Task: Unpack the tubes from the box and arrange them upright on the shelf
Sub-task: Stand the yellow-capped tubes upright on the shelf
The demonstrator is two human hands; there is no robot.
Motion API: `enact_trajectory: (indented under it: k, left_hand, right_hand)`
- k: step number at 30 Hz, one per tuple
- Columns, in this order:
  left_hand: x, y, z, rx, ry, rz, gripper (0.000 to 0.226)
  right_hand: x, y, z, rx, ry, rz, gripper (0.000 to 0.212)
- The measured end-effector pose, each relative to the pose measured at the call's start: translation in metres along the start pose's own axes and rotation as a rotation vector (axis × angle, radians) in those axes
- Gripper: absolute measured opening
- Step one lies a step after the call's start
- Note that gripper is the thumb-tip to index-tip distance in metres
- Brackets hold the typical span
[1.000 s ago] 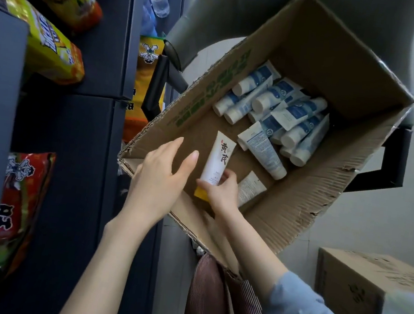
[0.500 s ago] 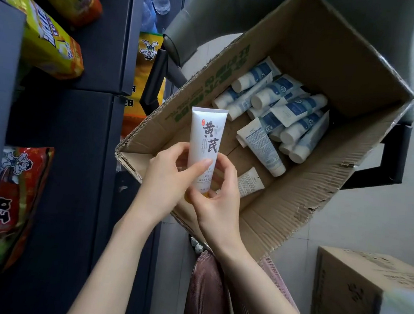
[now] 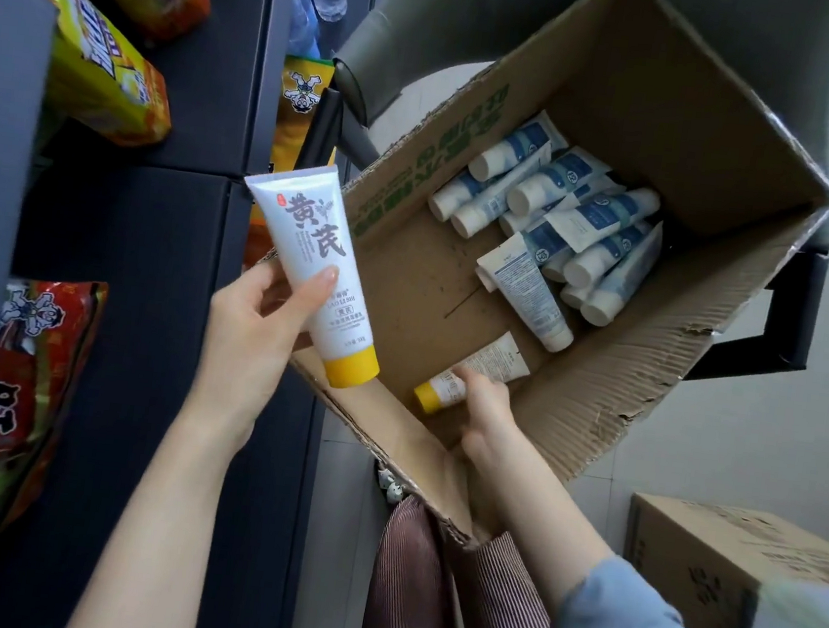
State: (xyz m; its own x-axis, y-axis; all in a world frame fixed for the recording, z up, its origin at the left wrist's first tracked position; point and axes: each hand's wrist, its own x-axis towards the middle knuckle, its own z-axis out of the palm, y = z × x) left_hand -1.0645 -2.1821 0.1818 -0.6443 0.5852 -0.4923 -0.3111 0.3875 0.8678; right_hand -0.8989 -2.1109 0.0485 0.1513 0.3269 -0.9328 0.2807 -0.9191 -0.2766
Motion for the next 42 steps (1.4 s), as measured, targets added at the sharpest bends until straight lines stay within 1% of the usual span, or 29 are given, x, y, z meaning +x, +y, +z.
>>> enact_trajectory:
  k: [1, 2, 5, 7, 9, 11, 13, 15, 18, 20, 23, 27, 30, 33, 35, 39, 42]
  left_hand:
    - [-0.001, -0.001, 0.0, 0.001, -0.003, 0.001, 0.011]
    - [-0.002, -0.002, 0.0, 0.008, -0.005, 0.002, 0.012]
    - [-0.006, -0.007, 0.002, 0.014, 0.009, 0.001, 0.013]
    - [-0.008, -0.011, 0.003, 0.008, 0.031, 0.002, 0.013]
    - [-0.01, -0.013, 0.001, 0.014, 0.042, 0.007, 0.012]
    - [-0.011, -0.014, -0.001, 0.023, 0.039, 0.016, 0.013]
    - [-0.011, -0.013, -0.003, 0.021, 0.034, 0.024, 0.013]
    - [-0.01, -0.013, -0.006, 0.021, 0.036, 0.031, 0.014]
    - [-0.009, -0.011, -0.011, 0.012, 0.045, 0.034, 0.023]
    - [-0.009, -0.009, -0.014, -0.009, 0.032, 0.02, 0.029]
    - [-0.012, -0.009, -0.017, -0.066, -0.02, -0.025, 0.033]
    - [-0.022, -0.01, -0.02, -0.114, -0.067, -0.072, 0.039]
    - [-0.032, -0.009, -0.023, -0.182, -0.053, -0.082, 0.031]
    - [-0.045, -0.003, -0.026, -0.259, -0.019, -0.08, 0.023]
    - [-0.054, 0.006, -0.029, -0.296, -0.014, -0.07, 0.022]
    - [-0.076, 0.031, -0.035, -0.305, -0.039, -0.021, 0.031]
    - [-0.097, 0.05, -0.04, -0.291, -0.042, 0.03, 0.038]
  right_hand:
    - [0.007, -0.001, 0.002, 0.028, 0.006, 0.057, 0.064]
    - [0.013, -0.001, 0.005, 0.031, 0.015, 0.077, 0.063]
    - [0.022, -0.004, 0.021, -0.014, 0.052, 0.074, 0.07]
    - [0.023, -0.004, 0.03, -0.128, 0.102, 0.083, 0.082]
    - [0.021, -0.004, 0.037, -0.321, 0.175, 0.029, 0.091]
    - [0.02, -0.001, 0.041, -0.481, 0.21, -0.097, 0.088]
    - [0.021, 0.003, 0.04, -0.667, 0.217, -0.214, 0.077]
    - [0.024, 0.004, 0.034, -0.827, 0.214, -0.295, 0.07]
    - [0.029, 0.002, 0.023, -0.981, 0.197, -0.378, 0.067]
    - [0.031, 0.0, 0.017, -1.042, 0.195, -0.419, 0.062]
    - [0.032, -0.007, 0.009, -1.002, 0.221, -0.442, 0.054]
    - [0.03, -0.019, 0.004, -0.905, 0.181, -0.449, 0.048]
    - [0.018, -0.028, 0.005, -0.779, 0.097, -0.523, 0.054]
    - [-0.005, -0.038, 0.006, -0.592, -0.065, -0.574, 0.06]
    - [-0.027, -0.045, 0.004, -0.473, -0.214, -0.559, 0.056]
    - [-0.078, -0.054, -0.004, -0.311, -0.492, -0.469, 0.051]
    - [-0.118, -0.057, -0.015, -0.182, -0.656, -0.449, 0.047]
